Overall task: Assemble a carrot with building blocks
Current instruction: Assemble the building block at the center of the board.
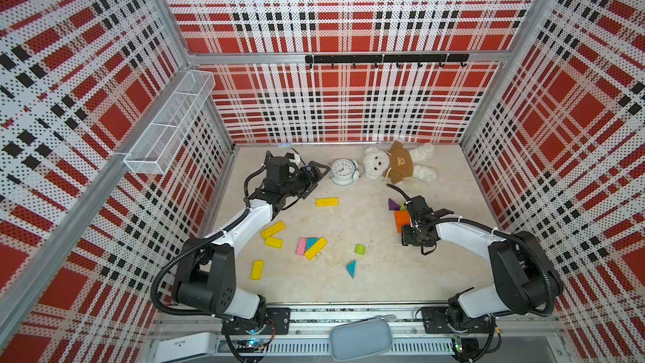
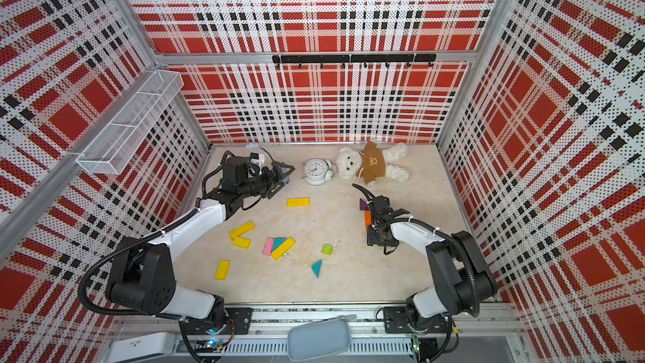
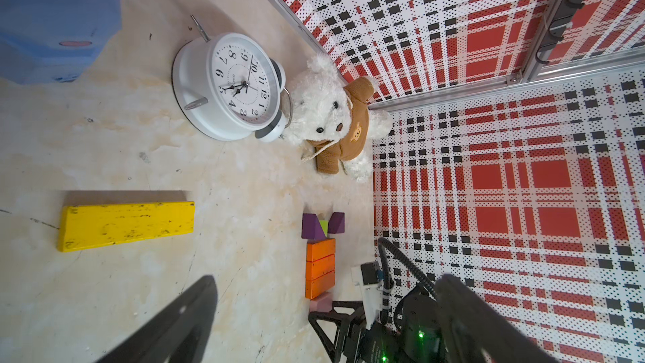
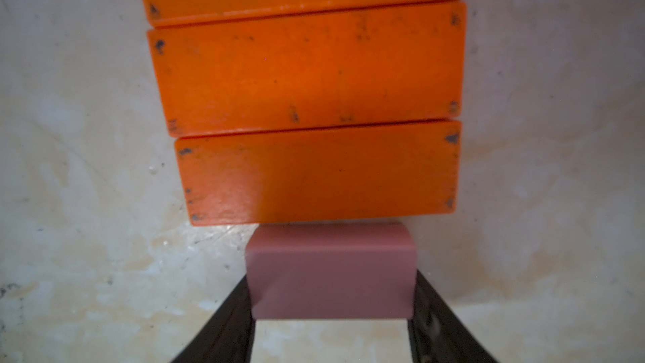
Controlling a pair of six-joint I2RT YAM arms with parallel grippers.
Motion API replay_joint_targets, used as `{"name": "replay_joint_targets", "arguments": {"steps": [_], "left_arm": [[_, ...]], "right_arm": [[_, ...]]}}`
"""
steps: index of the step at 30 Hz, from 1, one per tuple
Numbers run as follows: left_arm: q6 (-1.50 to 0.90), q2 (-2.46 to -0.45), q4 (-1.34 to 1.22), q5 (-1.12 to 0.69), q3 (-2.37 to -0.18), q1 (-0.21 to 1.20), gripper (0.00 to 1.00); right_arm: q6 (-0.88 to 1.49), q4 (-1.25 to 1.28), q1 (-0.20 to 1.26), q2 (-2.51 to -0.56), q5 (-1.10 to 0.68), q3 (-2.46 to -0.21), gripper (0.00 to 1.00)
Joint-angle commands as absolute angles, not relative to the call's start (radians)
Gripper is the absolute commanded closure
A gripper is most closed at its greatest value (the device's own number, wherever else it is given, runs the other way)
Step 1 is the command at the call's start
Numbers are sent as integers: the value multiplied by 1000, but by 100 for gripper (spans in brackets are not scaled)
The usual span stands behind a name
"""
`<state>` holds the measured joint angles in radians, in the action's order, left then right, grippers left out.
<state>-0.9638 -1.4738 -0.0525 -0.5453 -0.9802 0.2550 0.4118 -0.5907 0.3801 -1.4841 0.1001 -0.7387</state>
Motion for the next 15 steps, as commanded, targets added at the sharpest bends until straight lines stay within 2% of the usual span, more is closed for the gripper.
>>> {"name": "replay_joint_targets", "arguments": {"steps": [1,15], "left_arm": [[-957,-1483,-72,-552,-982,259,1],[-957,-1484,-72,-554,-982,262,1]], "right_arm": [[399,-590,378,-1502,110,-757,39],[402,-584,377,-1513,120,-762,39]]}}
